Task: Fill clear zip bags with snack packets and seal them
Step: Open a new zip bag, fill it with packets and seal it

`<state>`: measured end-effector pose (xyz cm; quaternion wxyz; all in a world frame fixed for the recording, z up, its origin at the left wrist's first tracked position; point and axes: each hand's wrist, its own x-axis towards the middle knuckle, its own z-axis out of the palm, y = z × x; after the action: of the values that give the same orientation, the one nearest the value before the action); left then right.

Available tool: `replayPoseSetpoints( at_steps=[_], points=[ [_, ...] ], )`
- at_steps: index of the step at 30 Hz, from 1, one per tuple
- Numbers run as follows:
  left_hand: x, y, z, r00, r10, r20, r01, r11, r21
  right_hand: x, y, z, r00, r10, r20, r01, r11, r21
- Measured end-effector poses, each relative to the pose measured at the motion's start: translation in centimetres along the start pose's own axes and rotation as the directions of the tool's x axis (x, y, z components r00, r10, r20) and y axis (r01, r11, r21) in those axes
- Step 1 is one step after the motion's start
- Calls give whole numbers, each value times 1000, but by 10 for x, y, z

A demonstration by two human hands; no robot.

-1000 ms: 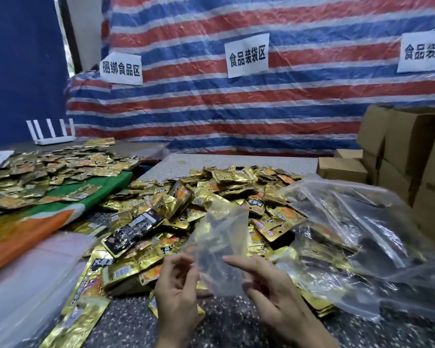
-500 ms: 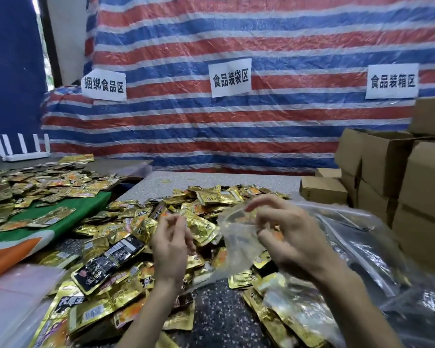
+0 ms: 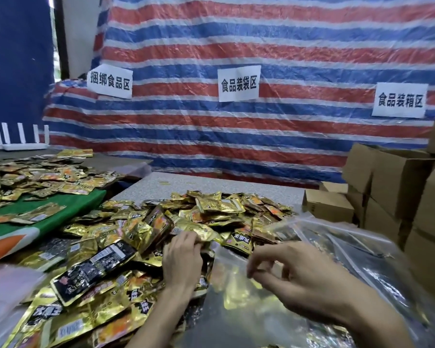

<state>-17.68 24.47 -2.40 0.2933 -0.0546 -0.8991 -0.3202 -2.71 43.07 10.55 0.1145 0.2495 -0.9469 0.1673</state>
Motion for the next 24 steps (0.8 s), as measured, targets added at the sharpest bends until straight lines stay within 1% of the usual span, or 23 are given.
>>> replayPoseSetpoints(
  at_steps=[3,5,7,9,11,14,17,19,21,22,24],
  points=[
    [16,12,-28,994,-27,-110,3,978,-208,0,-4,-2,998,16,61,-20,998,63],
    [26,15,-55,976,-70,-206,7,958,-288,1,-8,-2,995,14,94,-22,997,79],
    [32,17,-82,962,-112,-248,7,921,-389,2,-11,-2,992,17,121,-29,995,94],
    [33,20,-106,967,-135,-216,8,862,-506,4,-13,-1,989,25,145,-40,995,95],
    [30,26,-127,974,-132,-185,3,821,-571,5,-15,1,986,39,160,-53,995,81],
    [25,39,-151,965,-145,-217,-26,776,-631,8,-18,6,983,47,177,-60,996,70],
    [17,54,-167,954,-170,-248,-53,717,-695,10,-21,9,983,31,179,-48,994,94],
    [10,65,-171,965,-144,-217,-62,683,-727,11,-21,12,989,17,144,-35,992,124],
    [2,76,-170,982,-112,-155,-46,649,-759,12,-21,14,997,-5,77,-7,987,159],
    [-1,81,-167,986,-98,-132,-37,652,-757,12,-20,16,999,-17,47,8,985,174],
    [-7,88,-159,990,-70,-124,-41,691,-722,12,-21,17,999,-35,1,34,979,201]
  ],
)
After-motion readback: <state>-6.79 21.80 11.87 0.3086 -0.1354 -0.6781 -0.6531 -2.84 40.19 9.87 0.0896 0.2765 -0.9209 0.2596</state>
